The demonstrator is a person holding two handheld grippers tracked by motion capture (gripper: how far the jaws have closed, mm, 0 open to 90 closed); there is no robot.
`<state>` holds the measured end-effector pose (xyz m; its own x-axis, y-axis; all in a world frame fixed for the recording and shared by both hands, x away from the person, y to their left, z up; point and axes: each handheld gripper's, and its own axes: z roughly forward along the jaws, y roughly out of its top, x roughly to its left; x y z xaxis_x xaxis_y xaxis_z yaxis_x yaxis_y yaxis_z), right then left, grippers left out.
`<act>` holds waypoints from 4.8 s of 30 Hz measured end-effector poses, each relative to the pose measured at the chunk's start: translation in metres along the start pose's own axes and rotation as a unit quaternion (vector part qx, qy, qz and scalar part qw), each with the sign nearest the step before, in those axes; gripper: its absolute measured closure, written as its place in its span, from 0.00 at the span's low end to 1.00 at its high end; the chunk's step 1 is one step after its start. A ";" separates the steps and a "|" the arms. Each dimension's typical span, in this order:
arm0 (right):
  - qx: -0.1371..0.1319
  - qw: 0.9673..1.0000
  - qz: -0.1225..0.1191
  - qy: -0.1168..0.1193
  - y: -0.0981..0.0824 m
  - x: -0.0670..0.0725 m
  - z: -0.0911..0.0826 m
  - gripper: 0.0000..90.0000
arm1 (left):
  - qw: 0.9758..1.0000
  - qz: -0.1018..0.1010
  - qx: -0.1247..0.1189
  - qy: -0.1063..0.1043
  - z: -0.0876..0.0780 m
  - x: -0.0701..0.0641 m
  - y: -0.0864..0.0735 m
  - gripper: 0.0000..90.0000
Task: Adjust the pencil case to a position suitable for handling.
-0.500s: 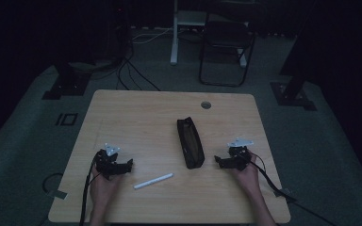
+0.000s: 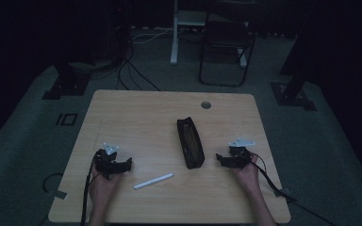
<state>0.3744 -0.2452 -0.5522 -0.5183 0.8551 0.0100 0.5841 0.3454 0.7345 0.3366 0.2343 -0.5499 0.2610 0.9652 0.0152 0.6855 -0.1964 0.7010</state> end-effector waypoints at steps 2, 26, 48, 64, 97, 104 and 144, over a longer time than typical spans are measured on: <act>0.007 1.000 0.012 -0.007 0.001 0.000 -0.004 0.40 | 1.000 -0.001 0.000 0.001 0.000 0.000 0.000 0.09; -0.075 0.995 -0.045 0.040 0.035 0.073 -0.054 0.35 | 1.000 -0.002 0.000 0.003 0.000 0.000 0.000 0.09; -0.082 0.991 -0.075 0.075 0.041 0.115 -0.050 0.28 | 1.000 -0.003 0.001 0.005 0.000 0.001 0.001 0.09; -0.073 0.996 -0.044 0.027 0.034 0.087 -0.058 0.32 | 1.000 -0.003 0.001 0.004 0.000 0.001 0.001 0.09; -0.062 0.997 -0.015 -0.048 0.029 0.065 -0.050 0.39 | 1.000 -0.003 0.001 0.005 0.000 0.001 0.001 0.09; -0.072 0.996 0.005 -0.055 0.039 0.055 -0.053 0.42 | 1.000 -0.003 0.001 0.005 0.000 0.001 0.001 0.09; -0.069 0.994 -0.058 0.063 0.079 0.062 -0.013 0.44 | 1.000 -0.003 0.001 0.005 0.000 0.001 0.001 0.09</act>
<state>0.3800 -0.1697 -0.4851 -0.6565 0.7543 -0.0016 0.4295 0.3756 0.8213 0.3375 0.2348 -0.5497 0.2497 0.9682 0.0177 0.6886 -0.1904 0.6997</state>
